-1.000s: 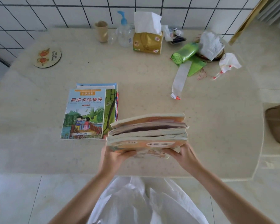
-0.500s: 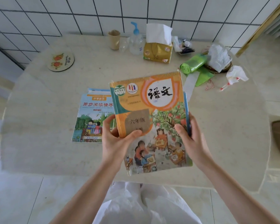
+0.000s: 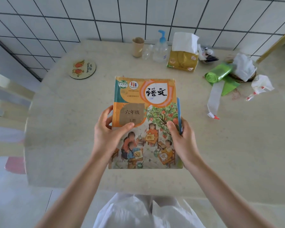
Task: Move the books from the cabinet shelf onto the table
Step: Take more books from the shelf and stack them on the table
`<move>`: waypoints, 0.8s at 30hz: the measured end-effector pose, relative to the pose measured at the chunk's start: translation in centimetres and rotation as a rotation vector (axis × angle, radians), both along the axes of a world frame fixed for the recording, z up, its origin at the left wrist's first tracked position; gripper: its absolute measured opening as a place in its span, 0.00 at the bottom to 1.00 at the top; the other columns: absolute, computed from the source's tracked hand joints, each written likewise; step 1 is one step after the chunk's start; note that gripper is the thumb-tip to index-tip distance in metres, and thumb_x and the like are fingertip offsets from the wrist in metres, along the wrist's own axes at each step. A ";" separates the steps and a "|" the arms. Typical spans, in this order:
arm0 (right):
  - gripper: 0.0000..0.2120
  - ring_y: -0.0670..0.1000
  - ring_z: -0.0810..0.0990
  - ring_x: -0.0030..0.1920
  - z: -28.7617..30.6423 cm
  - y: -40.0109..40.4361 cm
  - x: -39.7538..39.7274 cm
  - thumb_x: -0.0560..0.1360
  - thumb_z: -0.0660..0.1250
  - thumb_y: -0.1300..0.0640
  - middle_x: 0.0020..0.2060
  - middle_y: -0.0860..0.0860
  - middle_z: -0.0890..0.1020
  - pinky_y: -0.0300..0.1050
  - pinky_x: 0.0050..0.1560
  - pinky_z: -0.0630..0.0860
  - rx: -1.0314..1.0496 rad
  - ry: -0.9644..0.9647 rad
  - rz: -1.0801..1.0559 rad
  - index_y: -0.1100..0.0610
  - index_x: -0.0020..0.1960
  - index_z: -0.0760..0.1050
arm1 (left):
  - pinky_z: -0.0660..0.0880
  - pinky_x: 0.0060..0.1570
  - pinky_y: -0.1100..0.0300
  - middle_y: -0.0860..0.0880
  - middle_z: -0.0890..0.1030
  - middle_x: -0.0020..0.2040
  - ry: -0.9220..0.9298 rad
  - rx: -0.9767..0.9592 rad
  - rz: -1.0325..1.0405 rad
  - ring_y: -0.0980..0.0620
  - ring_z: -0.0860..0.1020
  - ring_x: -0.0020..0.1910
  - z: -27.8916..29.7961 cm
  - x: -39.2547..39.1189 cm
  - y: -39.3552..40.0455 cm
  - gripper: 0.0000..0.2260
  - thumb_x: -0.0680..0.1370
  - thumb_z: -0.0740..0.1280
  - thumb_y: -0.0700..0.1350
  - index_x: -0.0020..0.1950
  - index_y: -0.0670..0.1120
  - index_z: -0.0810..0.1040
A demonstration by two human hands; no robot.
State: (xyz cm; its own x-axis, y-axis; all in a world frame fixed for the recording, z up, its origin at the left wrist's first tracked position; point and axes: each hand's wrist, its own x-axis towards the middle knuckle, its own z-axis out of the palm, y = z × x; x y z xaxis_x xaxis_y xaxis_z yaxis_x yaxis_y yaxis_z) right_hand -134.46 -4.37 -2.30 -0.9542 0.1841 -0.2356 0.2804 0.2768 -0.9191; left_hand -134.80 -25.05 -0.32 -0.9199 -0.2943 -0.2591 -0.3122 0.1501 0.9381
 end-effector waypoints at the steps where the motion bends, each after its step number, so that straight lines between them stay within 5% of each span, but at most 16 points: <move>1: 0.11 0.48 0.71 0.34 -0.1 -1.2 -0.2 0.78 0.63 0.48 0.37 0.52 0.73 0.34 0.28 0.69 -0.023 -0.022 -0.016 0.55 0.54 0.71 | 0.79 0.40 0.70 0.58 0.83 0.48 -0.007 -0.008 -0.028 0.65 0.82 0.43 -0.2 -0.4 -1.1 0.33 0.67 0.79 0.43 0.67 0.60 0.69; 6: 0.15 0.52 0.80 0.37 -1.6 -4.9 -1.9 0.76 0.65 0.44 0.41 0.53 0.80 0.41 0.34 0.79 -0.002 -0.095 -0.067 0.54 0.55 0.72 | 0.79 0.44 0.68 0.59 0.82 0.50 -0.060 -0.027 -0.088 0.64 0.82 0.46 -2.3 -2.8 -4.8 0.35 0.67 0.78 0.43 0.71 0.55 0.68; 9: 0.19 0.57 0.82 0.48 -2.8 -5.9 -2.7 0.74 0.67 0.41 0.50 0.56 0.82 0.57 0.46 0.81 0.057 -0.171 -0.049 0.52 0.57 0.71 | 0.78 0.48 0.62 0.57 0.83 0.51 -0.107 -0.034 -0.098 0.60 0.82 0.48 -4.0 -3.9 -5.8 0.34 0.67 0.78 0.44 0.70 0.55 0.70; 15: 0.19 0.41 0.79 0.42 -4.4 -6.0 -3.6 0.73 0.68 0.41 0.45 0.41 0.78 0.42 0.40 0.79 0.133 -0.244 0.009 0.49 0.56 0.67 | 0.77 0.53 0.57 0.55 0.81 0.54 -0.211 -0.049 -0.073 0.54 0.80 0.52 -6.6 -4.1 -5.8 0.34 0.67 0.78 0.47 0.71 0.55 0.68; 20: 0.17 0.48 0.82 0.45 -4.6 -5.6 -3.9 0.73 0.68 0.41 0.46 0.44 0.80 0.50 0.46 0.81 0.152 -0.247 0.008 0.48 0.55 0.70 | 0.76 0.47 0.63 0.55 0.81 0.53 -0.215 -0.066 -0.069 0.57 0.80 0.51 -6.7 -4.5 -5.9 0.33 0.68 0.78 0.46 0.70 0.55 0.70; 24: 0.20 0.45 0.80 0.46 -4.7 -5.3 -3.7 0.73 0.68 0.41 0.47 0.43 0.80 0.45 0.45 0.79 0.170 -0.210 0.002 0.49 0.60 0.70 | 0.76 0.54 0.58 0.56 0.81 0.55 -0.222 -0.115 -0.088 0.55 0.79 0.54 -6.9 -4.5 -5.5 0.31 0.68 0.77 0.48 0.69 0.55 0.71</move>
